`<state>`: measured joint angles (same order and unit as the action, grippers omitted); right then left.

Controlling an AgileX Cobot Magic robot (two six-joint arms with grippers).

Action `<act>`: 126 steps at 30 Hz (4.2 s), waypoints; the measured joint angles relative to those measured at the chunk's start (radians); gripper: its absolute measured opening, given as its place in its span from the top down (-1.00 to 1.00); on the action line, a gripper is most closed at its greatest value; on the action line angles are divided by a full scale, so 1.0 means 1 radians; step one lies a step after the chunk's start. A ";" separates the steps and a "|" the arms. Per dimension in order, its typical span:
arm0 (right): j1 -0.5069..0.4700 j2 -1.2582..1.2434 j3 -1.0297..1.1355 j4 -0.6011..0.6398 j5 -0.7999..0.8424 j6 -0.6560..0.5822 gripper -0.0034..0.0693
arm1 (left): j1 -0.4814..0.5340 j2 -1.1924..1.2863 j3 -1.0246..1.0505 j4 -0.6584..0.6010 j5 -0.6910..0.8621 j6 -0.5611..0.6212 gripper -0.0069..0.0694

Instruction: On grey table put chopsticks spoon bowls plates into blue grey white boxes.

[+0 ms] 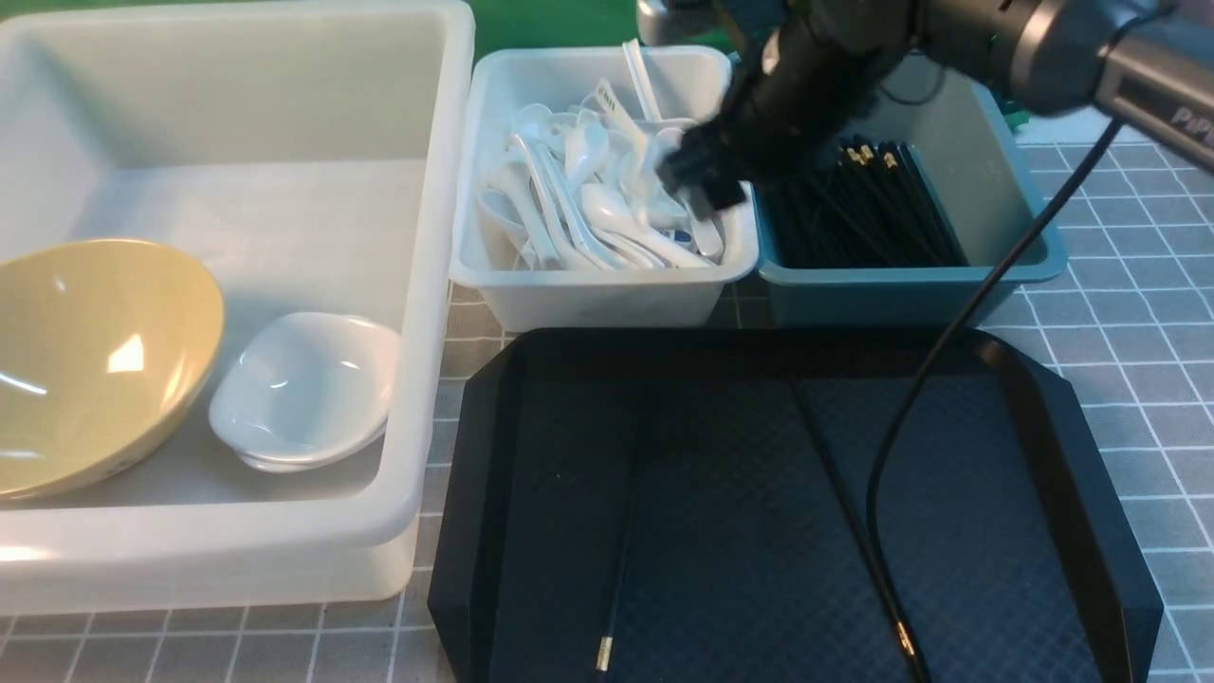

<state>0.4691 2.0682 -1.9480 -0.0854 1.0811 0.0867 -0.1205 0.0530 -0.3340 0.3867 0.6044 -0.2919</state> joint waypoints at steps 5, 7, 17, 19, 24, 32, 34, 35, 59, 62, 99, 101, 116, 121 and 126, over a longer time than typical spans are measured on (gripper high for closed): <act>0.000 -0.057 0.324 -0.022 0.055 0.028 -0.33 | 0.000 0.000 0.000 0.000 0.001 0.000 0.84; 0.000 -0.079 0.422 -0.013 0.002 0.051 -0.30 | 0.000 0.000 0.000 0.000 0.001 0.000 0.84; 0.015 -0.136 0.681 0.070 -0.231 0.076 0.41 | 0.000 0.000 0.001 0.000 -0.001 0.000 0.84; 0.019 -0.139 0.683 0.073 -0.235 0.046 0.64 | 0.000 0.000 0.006 0.000 -0.006 0.000 0.84; 0.025 -0.170 0.693 0.085 -0.218 0.002 0.74 | 0.000 0.000 0.010 0.000 -0.008 0.000 0.84; 0.027 -0.462 0.638 0.048 -0.326 -0.077 0.74 | 0.000 0.000 0.011 0.003 -0.008 0.000 0.84; -0.013 -0.482 0.613 0.013 -0.509 -0.076 0.74 | 0.000 0.000 0.011 0.003 -0.008 0.000 0.84; -0.038 -0.477 0.602 0.003 -0.617 -0.065 0.74 | 0.000 0.000 0.011 0.004 -0.008 0.000 0.84; 0.253 -0.120 0.446 0.080 -0.154 0.168 -0.39 | 0.000 0.000 0.011 0.008 -0.009 0.001 0.84; 0.307 -0.109 0.487 0.085 -0.232 0.233 -0.40 | 0.000 0.000 0.011 0.008 -0.009 0.001 0.84; 0.046 -0.419 0.489 -0.544 -0.803 0.422 0.69 | 0.000 0.000 0.011 0.019 -0.010 0.001 0.84; -0.029 -0.374 0.462 -0.565 -0.932 0.502 0.54 | 0.000 0.000 0.011 0.033 -0.013 0.001 0.84; -0.012 -0.479 0.422 -0.511 -0.439 0.331 0.51 | 0.000 0.000 0.011 0.044 -0.013 0.001 0.84; 0.136 -0.800 0.710 -0.480 -0.481 0.282 0.82 | 0.000 0.000 0.011 0.044 -0.013 0.001 0.84; 0.231 -1.020 1.003 -0.467 -0.655 0.309 0.82 | 0.000 0.000 0.011 0.044 -0.013 0.001 0.84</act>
<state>0.7001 1.0482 -0.9445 -0.5521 0.4265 0.3961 -0.1205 0.0530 -0.3234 0.4311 0.5918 -0.2911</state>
